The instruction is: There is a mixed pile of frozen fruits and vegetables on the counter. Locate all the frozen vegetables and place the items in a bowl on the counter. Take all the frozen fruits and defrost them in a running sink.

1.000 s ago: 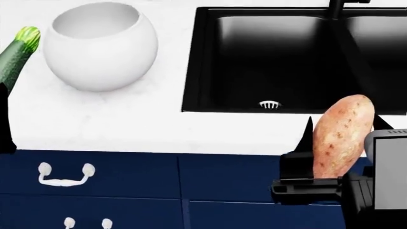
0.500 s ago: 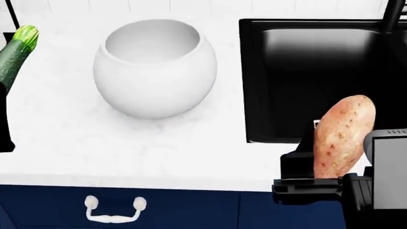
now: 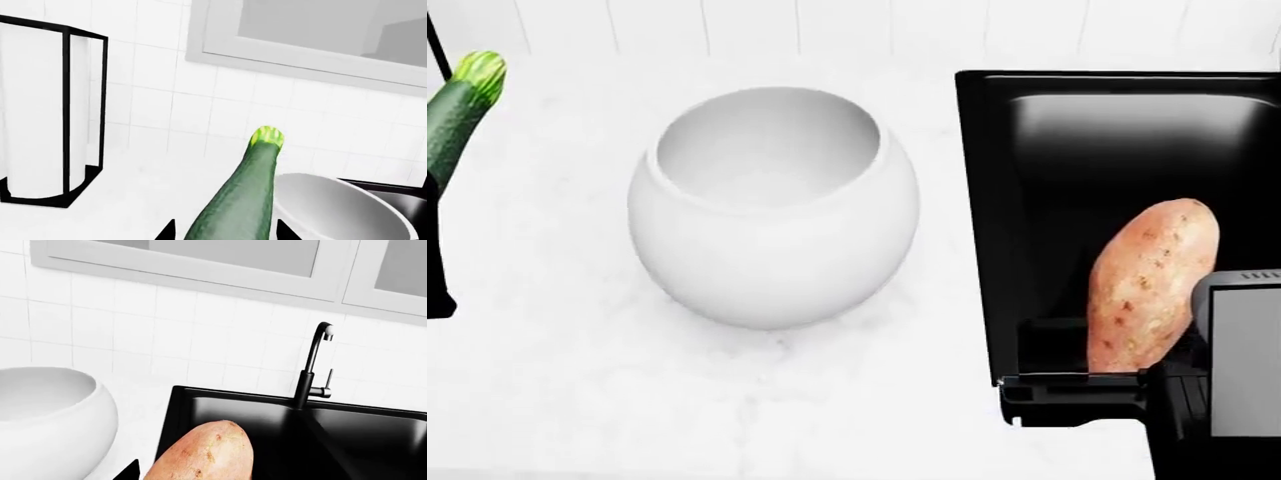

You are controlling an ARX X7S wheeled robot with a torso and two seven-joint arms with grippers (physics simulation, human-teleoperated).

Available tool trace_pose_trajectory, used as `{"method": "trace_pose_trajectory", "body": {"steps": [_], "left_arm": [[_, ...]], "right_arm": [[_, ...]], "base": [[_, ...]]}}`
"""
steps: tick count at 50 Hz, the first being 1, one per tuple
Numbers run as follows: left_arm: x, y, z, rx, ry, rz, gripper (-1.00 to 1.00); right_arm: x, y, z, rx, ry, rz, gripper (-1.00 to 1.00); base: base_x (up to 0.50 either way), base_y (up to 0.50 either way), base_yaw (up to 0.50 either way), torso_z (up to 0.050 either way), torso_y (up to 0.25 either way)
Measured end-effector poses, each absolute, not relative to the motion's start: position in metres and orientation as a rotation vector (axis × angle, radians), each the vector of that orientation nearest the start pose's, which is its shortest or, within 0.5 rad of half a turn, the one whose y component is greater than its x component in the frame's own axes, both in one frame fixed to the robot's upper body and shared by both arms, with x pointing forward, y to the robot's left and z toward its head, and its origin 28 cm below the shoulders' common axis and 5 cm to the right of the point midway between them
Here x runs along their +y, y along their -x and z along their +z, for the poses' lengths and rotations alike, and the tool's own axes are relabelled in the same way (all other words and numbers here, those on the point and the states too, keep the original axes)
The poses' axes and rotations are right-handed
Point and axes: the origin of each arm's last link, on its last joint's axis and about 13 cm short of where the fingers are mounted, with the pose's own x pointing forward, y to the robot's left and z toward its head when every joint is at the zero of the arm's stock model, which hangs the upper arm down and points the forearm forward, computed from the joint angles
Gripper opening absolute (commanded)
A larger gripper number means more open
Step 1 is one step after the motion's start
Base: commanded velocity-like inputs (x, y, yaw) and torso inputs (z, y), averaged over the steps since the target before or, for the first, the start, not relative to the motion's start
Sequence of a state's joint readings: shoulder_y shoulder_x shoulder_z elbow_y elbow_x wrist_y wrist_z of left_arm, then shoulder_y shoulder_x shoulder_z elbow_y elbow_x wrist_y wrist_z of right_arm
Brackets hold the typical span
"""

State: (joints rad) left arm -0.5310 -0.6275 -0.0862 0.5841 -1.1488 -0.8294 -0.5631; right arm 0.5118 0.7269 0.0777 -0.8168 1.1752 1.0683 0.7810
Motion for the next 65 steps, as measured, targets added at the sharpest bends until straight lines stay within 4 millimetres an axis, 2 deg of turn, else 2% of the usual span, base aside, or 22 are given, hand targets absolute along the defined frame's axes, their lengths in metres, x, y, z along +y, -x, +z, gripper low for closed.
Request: {"method": "trace_pose_trajectory", "body": {"steps": [38,65], "left_arm": [[0.2669,-0.2305,0.2251,-0.102,0.151,-0.061,-1.0],[0.2667,-0.2302,0.2243,-0.104,0.152,-0.068,-1.0]], "right_arm": [[-0.1533,-0.1931,0.2268,-0.072,0.147,-0.069,-1.0],[-0.1547,-0.1951,0.2291,-0.036,0.129,-0.085,-1.0]], "base": [[0.29,0.05,0.0,0.0,0.001],[0.0,0.0,0.0,0.0,0.001]]}}
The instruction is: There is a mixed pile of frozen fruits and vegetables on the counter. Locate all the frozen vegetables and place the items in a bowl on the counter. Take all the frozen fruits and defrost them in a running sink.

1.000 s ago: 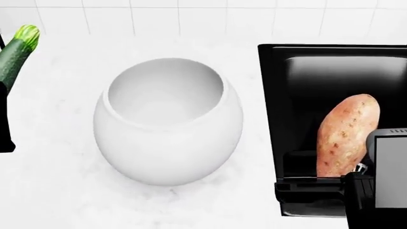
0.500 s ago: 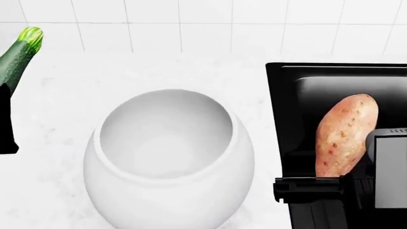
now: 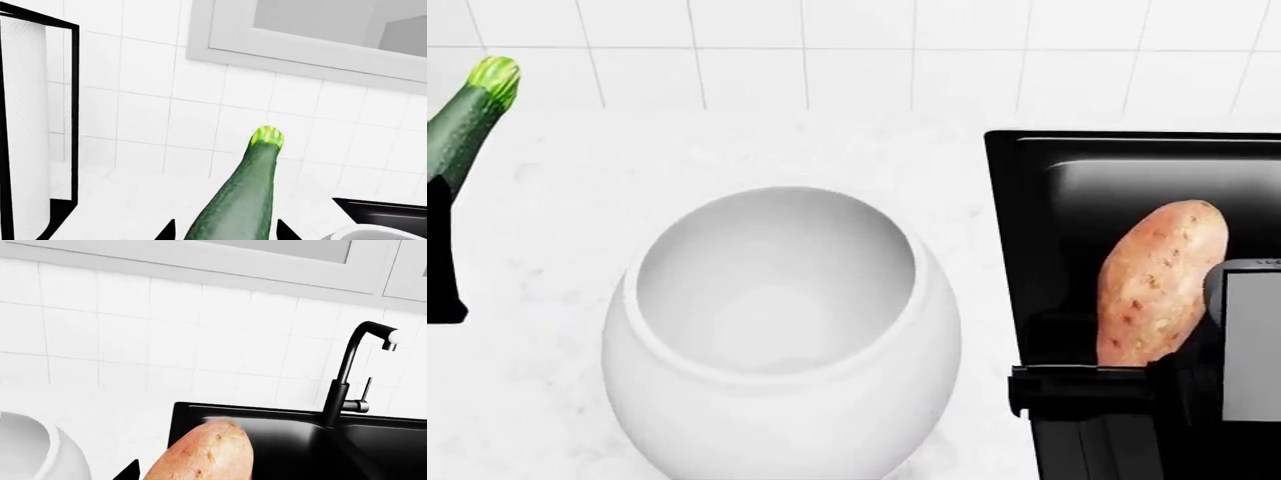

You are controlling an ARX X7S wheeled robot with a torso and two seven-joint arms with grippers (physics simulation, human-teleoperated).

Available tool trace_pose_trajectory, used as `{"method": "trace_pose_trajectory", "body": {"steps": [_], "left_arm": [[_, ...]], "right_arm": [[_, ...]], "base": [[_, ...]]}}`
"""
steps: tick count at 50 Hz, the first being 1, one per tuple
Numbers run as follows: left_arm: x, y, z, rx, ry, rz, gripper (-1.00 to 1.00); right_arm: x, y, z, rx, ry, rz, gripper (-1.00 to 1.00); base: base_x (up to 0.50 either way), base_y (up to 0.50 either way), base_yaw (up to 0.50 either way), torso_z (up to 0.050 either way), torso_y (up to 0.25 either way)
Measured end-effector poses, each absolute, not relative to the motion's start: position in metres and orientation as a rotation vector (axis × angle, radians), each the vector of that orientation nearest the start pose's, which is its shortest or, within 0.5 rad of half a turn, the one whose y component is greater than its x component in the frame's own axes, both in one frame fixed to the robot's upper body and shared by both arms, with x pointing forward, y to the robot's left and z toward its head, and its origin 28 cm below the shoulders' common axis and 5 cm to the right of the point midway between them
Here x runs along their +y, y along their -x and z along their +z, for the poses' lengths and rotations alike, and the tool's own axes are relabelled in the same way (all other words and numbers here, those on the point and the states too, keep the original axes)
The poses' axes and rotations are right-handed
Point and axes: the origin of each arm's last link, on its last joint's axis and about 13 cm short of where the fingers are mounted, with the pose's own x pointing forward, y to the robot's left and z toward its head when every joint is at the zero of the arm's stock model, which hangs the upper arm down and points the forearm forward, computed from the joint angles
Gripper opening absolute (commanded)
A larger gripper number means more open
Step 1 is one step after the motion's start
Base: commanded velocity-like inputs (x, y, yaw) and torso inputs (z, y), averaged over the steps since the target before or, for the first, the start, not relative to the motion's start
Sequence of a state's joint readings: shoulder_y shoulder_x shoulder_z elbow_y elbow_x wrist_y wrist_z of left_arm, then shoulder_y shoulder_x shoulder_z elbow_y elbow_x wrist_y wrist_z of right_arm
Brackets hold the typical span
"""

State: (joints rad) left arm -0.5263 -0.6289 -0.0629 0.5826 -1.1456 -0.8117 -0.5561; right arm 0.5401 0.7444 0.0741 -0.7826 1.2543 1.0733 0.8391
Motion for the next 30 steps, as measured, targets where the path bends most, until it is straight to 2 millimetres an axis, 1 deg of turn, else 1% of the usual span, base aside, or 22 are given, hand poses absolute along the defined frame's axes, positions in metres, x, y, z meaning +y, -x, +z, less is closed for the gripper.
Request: {"method": "trace_pose_trajectory", "body": {"steps": [3,7,10,20,24,30], "left_arm": [[0.267,-0.23,0.225,-0.102,0.159,-0.072,-1.0],[0.267,-0.229,0.226,-0.103,0.169,-0.074,-1.0],[0.268,-0.228,0.226,-0.102,0.171,-0.078,-1.0],[0.268,-0.226,0.227,-0.092,0.168,-0.098,-1.0],[0.267,-0.226,0.227,-0.089,0.167,-0.102,-1.0],[0.267,-0.226,0.226,-0.086,0.164,-0.106,-1.0]], "right_arm": [[-0.156,-0.206,0.237,0.066,0.147,-0.016,-1.0],[-0.157,-0.221,0.27,0.094,0.157,0.055,-1.0],[-0.157,-0.228,0.294,0.105,0.164,0.102,-1.0],[-0.157,-0.242,0.358,0.144,0.188,0.224,-1.0],[-0.153,-0.248,0.375,0.181,0.199,0.283,-1.0],[-0.141,-0.262,0.388,0.252,0.179,0.394,-1.0]], "base": [[0.0,0.0,0.0,0.0,0.0],[0.0,0.0,0.0,0.0,0.0],[0.0,0.0,0.0,0.0,0.0],[0.0,0.0,0.0,0.001,0.001],[0.0,0.0,0.0,0.0,0.0],[0.0,0.0,0.0,0.0,0.0]]}}
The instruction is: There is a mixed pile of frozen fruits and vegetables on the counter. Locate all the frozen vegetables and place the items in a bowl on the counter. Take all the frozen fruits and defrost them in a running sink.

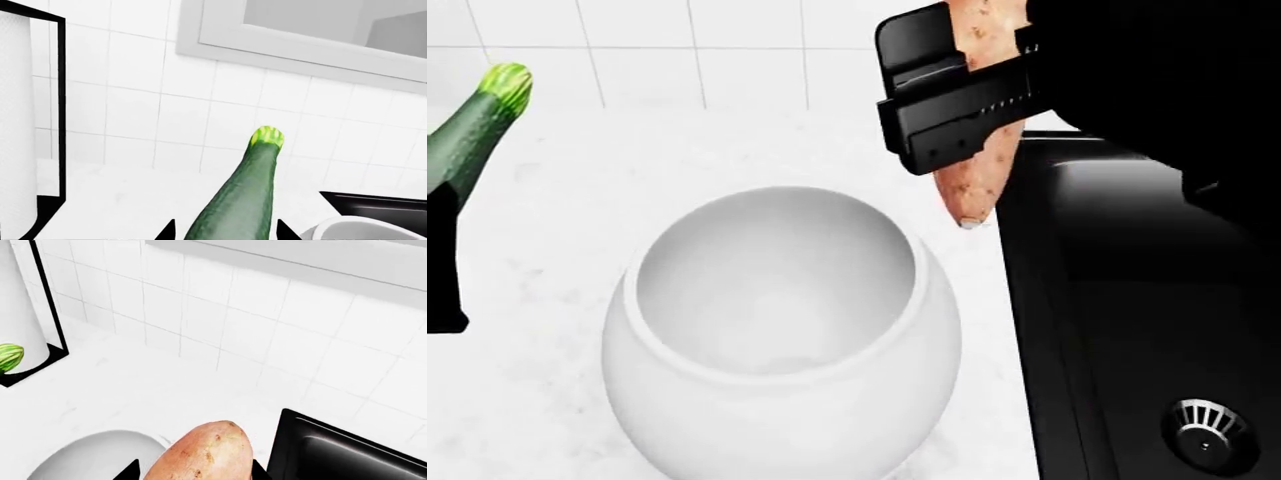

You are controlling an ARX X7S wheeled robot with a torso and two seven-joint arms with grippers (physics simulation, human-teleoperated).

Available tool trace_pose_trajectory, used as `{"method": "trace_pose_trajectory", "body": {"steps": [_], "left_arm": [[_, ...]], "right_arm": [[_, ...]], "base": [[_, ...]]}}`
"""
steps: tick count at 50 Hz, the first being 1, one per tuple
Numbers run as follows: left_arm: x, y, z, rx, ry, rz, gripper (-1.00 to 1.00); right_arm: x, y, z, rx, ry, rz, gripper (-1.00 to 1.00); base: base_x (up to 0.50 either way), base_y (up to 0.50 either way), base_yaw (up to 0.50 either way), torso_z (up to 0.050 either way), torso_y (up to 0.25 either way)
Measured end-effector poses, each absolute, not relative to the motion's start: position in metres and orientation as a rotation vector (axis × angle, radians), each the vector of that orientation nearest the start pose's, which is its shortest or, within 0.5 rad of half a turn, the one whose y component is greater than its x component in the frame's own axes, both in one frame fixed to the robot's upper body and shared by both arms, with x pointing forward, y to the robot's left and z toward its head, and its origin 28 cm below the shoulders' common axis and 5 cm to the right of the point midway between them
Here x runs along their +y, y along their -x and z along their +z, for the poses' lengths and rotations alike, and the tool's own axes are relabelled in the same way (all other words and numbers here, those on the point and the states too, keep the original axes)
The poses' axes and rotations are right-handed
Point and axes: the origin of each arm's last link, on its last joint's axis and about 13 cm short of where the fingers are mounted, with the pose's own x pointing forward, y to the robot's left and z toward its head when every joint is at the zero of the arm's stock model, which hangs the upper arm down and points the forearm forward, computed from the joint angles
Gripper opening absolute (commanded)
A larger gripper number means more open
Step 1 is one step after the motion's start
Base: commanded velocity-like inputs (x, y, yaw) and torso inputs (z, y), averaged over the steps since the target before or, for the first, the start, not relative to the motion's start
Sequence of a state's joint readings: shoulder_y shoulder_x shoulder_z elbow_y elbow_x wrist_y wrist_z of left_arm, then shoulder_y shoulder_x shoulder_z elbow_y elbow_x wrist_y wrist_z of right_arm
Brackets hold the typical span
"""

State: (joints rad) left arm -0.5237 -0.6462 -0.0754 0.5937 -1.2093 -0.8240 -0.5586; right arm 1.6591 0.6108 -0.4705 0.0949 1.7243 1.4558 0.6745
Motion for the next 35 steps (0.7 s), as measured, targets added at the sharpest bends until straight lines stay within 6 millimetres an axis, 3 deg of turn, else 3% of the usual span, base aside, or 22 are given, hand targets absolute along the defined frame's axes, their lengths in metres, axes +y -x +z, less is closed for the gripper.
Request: {"method": "trace_pose_trajectory", "body": {"steps": [8,19,35], "left_arm": [[0.266,-0.225,0.225,-0.082,0.159,-0.112,-1.0],[0.266,-0.224,0.226,-0.081,0.161,-0.114,-1.0],[0.268,-0.224,0.225,-0.081,0.16,-0.115,-1.0]], "right_arm": [[-0.12,-0.281,0.391,0.358,0.132,0.527,-1.0],[-0.092,-0.307,0.372,0.487,0.072,0.631,-1.0],[-0.076,-0.316,0.349,0.585,0.039,0.674,-1.0]], "base": [[0.0,0.0,0.0,0.0,0.0],[0.0,0.0,0.0,0.0,0.0],[0.0,0.0,0.0,0.0,0.001]]}}
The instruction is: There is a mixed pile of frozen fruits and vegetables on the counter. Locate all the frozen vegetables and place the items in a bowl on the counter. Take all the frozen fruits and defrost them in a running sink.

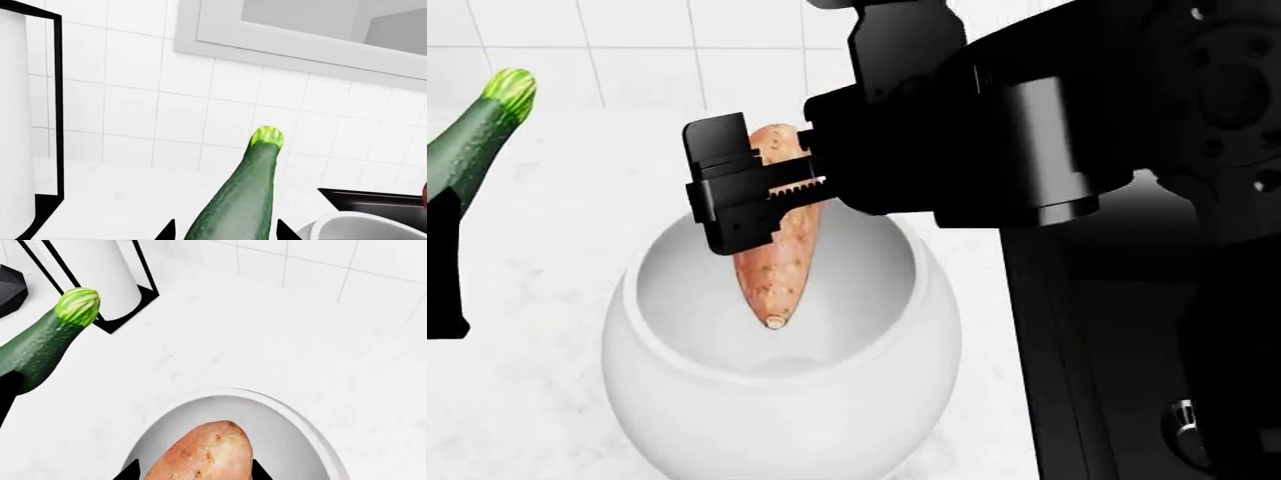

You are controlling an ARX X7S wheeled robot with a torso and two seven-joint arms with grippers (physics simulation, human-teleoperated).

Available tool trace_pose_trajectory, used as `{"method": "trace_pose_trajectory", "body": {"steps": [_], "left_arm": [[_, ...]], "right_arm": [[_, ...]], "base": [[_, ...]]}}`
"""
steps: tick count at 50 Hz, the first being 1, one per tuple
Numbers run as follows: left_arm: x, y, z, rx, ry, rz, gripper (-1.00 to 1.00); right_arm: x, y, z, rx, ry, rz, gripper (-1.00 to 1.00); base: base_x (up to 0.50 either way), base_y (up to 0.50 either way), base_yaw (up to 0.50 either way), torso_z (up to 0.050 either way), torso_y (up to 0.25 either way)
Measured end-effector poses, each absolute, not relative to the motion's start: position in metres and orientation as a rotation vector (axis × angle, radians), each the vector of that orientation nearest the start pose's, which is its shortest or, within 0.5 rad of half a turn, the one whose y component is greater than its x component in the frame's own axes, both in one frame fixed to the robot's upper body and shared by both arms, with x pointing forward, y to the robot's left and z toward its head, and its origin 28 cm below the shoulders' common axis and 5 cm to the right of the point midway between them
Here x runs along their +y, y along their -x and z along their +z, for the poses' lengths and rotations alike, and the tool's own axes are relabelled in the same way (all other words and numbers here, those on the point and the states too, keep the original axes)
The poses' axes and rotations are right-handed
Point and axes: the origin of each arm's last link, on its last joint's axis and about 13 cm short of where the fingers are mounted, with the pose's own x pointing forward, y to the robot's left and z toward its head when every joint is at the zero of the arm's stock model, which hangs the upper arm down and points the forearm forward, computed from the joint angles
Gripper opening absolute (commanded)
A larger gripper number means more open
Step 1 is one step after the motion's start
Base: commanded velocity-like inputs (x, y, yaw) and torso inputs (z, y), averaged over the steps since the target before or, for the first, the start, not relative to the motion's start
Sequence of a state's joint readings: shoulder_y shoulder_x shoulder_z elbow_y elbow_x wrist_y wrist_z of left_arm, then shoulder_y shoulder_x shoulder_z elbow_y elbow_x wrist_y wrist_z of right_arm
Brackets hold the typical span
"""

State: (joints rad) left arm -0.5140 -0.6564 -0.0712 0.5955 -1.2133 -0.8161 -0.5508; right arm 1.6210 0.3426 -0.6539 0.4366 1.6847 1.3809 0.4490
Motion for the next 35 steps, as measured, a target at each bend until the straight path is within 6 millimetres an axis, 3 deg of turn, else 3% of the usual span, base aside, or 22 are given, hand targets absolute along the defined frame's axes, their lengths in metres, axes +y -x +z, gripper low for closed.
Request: {"method": "trace_pose_trajectory", "body": {"steps": [31,32,35], "left_arm": [[0.269,-0.225,0.225,-0.081,0.16,-0.113,-1.0],[0.269,-0.225,0.225,-0.081,0.161,-0.113,-1.0],[0.269,-0.225,0.225,-0.082,0.161,-0.112,-1.0]], "right_arm": [[-0.068,-0.326,0.313,0.686,0.039,0.634,-1.0],[-0.068,-0.326,0.313,0.687,0.041,0.633,1.0],[-0.069,-0.326,0.313,0.684,0.045,0.629,1.0]], "base": [[0.0,0.0,0.0,0.0,0.0],[0.0,0.0,0.0,0.0,0.0],[0.0,0.0,0.0,0.0,0.0]]}}
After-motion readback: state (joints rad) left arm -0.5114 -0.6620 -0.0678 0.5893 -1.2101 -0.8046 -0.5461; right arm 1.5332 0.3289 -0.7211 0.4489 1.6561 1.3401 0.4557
